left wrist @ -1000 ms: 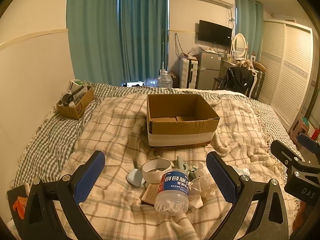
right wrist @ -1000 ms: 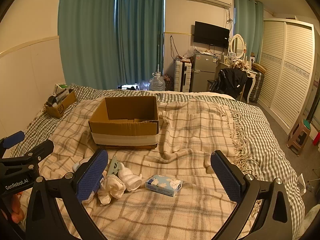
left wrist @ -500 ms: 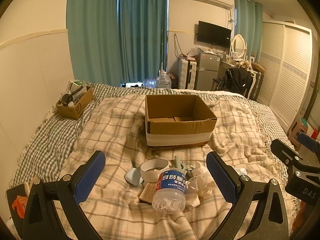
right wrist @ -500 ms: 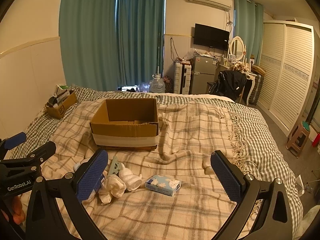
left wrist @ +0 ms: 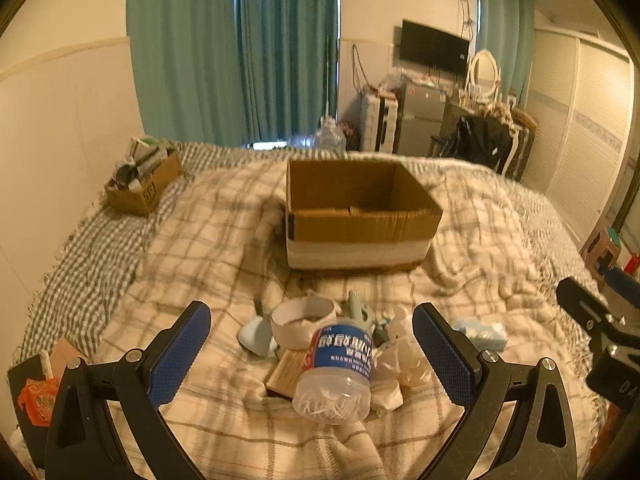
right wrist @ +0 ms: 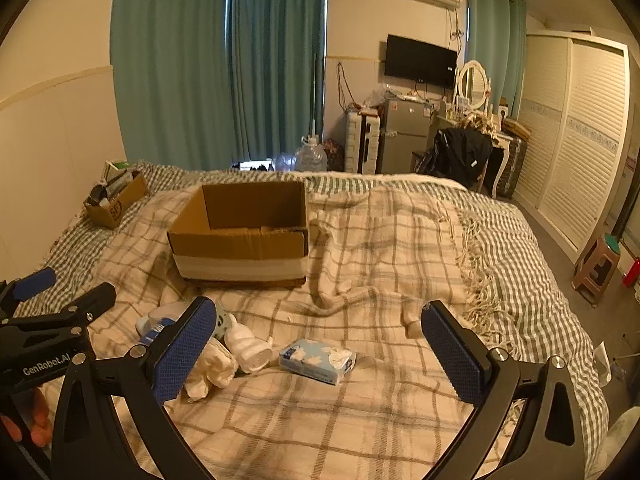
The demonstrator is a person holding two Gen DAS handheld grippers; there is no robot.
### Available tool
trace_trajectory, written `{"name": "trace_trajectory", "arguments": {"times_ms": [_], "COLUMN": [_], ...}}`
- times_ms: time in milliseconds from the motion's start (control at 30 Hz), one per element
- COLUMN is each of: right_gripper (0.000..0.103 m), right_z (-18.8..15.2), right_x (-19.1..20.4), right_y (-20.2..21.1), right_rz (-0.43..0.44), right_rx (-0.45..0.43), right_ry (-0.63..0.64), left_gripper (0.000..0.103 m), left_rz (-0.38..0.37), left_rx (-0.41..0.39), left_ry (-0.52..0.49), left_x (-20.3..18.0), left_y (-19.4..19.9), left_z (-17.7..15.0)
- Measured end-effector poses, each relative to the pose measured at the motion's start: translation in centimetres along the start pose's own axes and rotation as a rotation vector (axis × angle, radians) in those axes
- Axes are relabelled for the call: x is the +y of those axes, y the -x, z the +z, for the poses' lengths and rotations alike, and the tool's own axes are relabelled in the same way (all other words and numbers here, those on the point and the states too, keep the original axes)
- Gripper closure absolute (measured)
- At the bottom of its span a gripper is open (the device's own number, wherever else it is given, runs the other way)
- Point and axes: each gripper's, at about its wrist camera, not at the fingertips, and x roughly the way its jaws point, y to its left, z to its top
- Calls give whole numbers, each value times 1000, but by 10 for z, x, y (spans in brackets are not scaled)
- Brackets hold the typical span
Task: Organize objects
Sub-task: 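Move the left tool toward the clear water bottle, then grasp the water bottle with the left tool while the right tool grasps the white plush toy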
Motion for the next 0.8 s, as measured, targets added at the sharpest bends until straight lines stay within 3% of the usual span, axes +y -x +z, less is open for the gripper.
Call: {"name": "trace_trajectory", "arguments": {"times_ms": [400, 500, 567, 600, 633, 800], "right_gripper": [0, 0, 0, 0, 0, 0], "right_z": [-22, -26, -29, -30, -32, -30], "right_x": [-17, -19, -17, -15, -12, 0], "right_y": [-65, -80, -92, -96, -101, -101], "right_rz": [-15, -13, -10, -5, 1, 22], "right_rx": [153, 186, 218, 233, 247, 257], "right_ry": [-22, -25, -23, -20, -12, 15], "left_gripper": [0, 1, 11, 28, 40, 39], "left_rz": [21, -7, -34, -51, -79, -118], "left_rx": [237, 282, 304, 314, 330, 314], "left_ry": [-25, 13, 18, 13, 7, 0], "left_x": [-10, -3, -3, -4, -5, -2], "left_y": [-81, -92, -98, -100, -103, -92], "left_z": [-41, -46, -48, -49, -50, -44]}}
